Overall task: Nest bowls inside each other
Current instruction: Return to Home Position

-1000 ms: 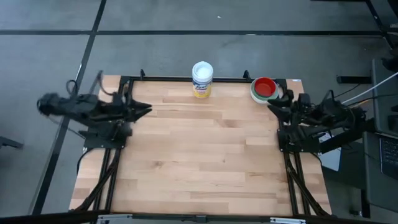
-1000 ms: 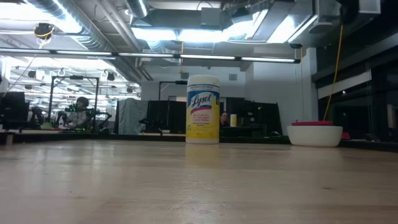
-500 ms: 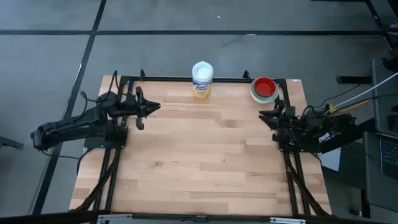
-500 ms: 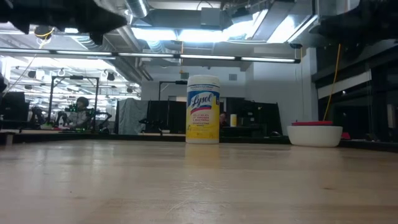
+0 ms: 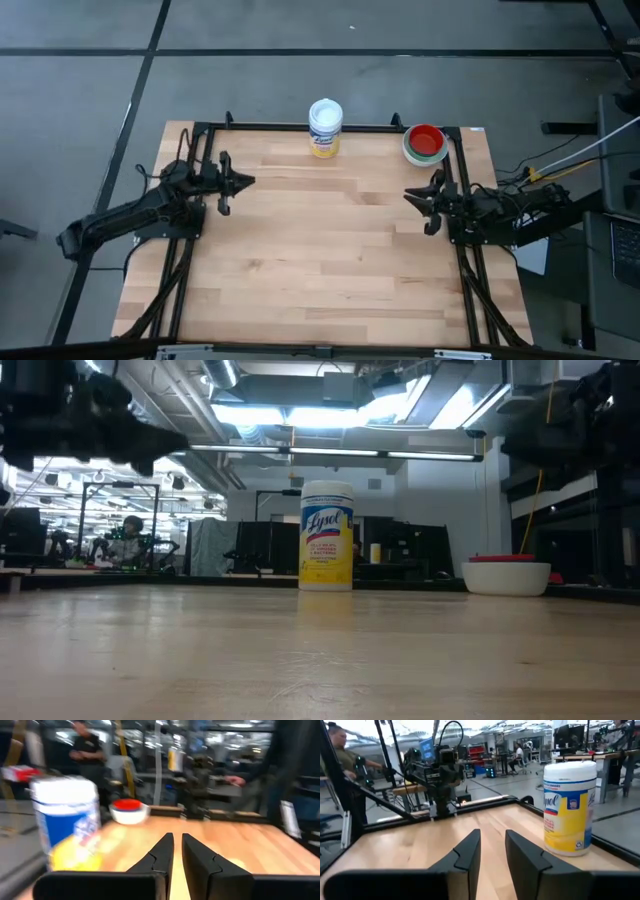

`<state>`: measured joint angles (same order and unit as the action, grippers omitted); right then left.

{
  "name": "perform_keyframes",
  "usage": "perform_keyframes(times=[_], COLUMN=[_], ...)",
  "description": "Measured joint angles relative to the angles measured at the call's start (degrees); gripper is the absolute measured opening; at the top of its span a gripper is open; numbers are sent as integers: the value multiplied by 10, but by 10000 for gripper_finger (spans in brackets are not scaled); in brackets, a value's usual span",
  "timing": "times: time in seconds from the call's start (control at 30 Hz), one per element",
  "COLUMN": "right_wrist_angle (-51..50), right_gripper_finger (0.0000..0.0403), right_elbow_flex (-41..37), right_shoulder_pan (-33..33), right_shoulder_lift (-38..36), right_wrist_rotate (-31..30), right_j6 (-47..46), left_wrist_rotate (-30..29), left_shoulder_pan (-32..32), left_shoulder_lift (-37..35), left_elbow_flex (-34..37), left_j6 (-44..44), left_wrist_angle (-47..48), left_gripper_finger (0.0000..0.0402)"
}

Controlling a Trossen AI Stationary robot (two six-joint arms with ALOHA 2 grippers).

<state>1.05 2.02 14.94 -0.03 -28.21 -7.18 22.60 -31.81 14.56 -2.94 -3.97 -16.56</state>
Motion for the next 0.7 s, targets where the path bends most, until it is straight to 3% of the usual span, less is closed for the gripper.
perform_keyframes(times=[0.27,0.37,0.6,0.7], right_wrist_angle=[-4,-6,-7,-8], right_gripper_finger=[90,83,69,62], right_elbow_flex=[0,0,-7,-9], right_shoulder_pan=[-1,-12,-83,-117], right_shoulder_lift=[0,0,0,0], right_wrist_rotate=[51,81,236,275], right_j6=[62,93,96,75], left_wrist_rotate=[125,129,145,102], left_shoulder_pan=[-42,-58,-75,-77], left_shoulder_lift=[5,6,6,6], left_elbow_flex=[24,24,24,24], left_j6=[11,27,44,52], left_wrist_angle=[39,39,10,11], left_gripper_finger=[24,19,3,3])
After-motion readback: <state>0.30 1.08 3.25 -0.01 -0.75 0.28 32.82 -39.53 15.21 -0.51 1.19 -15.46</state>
